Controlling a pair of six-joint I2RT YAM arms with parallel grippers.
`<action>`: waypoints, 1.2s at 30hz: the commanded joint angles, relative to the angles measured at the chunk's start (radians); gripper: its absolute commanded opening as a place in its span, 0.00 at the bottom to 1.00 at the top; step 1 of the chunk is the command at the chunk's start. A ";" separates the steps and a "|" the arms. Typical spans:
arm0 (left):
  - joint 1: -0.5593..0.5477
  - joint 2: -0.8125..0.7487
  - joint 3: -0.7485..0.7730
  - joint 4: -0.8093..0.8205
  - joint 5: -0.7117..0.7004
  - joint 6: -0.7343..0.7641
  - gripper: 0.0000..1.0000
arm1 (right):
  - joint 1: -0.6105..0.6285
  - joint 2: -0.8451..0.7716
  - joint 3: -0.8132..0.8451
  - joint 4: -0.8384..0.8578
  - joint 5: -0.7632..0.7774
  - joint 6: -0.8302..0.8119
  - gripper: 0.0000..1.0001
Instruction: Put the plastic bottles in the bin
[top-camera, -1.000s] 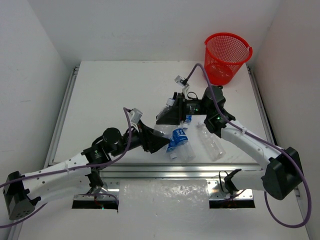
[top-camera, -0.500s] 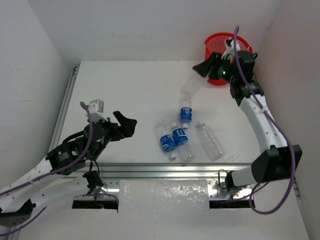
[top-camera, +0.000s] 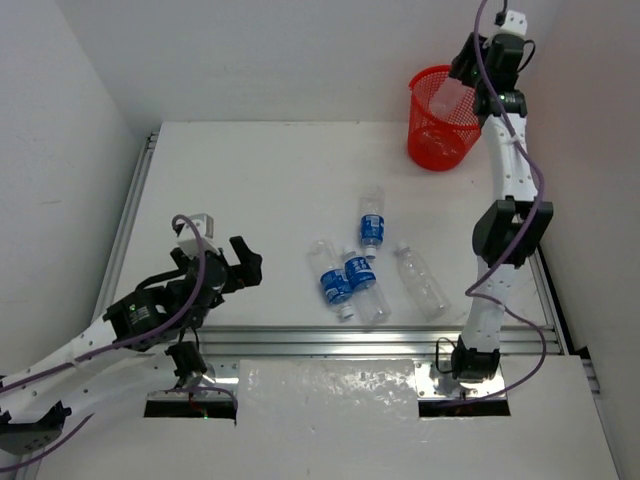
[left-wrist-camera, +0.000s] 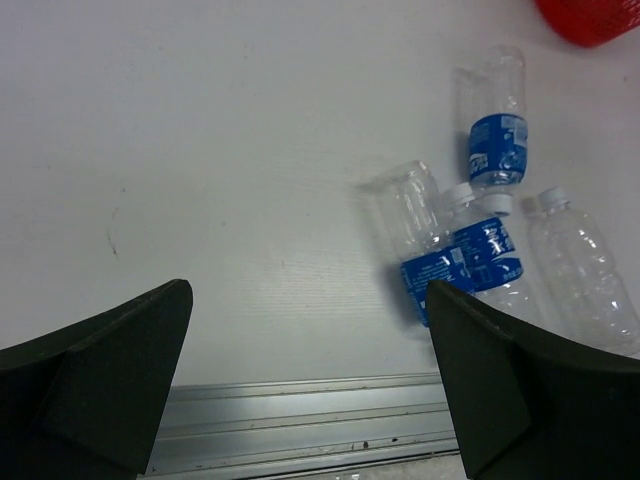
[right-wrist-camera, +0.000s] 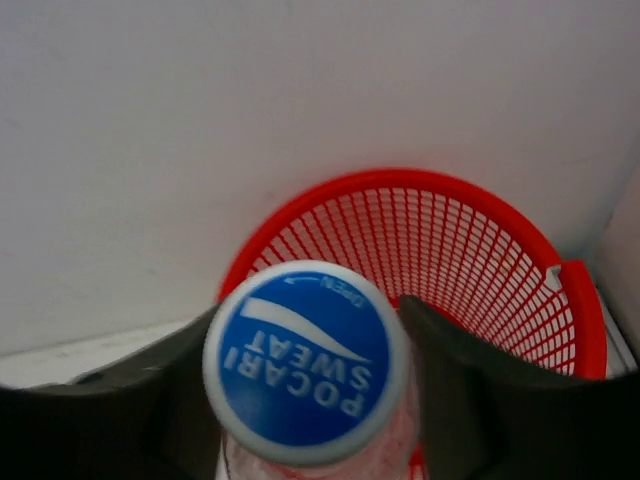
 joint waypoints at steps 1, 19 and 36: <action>0.004 0.051 0.014 0.025 0.009 0.001 1.00 | 0.011 0.051 0.081 0.055 0.014 -0.062 0.69; -0.008 0.739 0.180 0.390 0.292 -0.275 0.99 | 0.077 -0.694 -0.494 -0.214 -0.209 0.079 0.99; -0.040 1.057 0.282 0.313 0.269 -0.464 0.84 | 0.127 -1.131 -1.149 -0.150 -0.353 0.133 0.99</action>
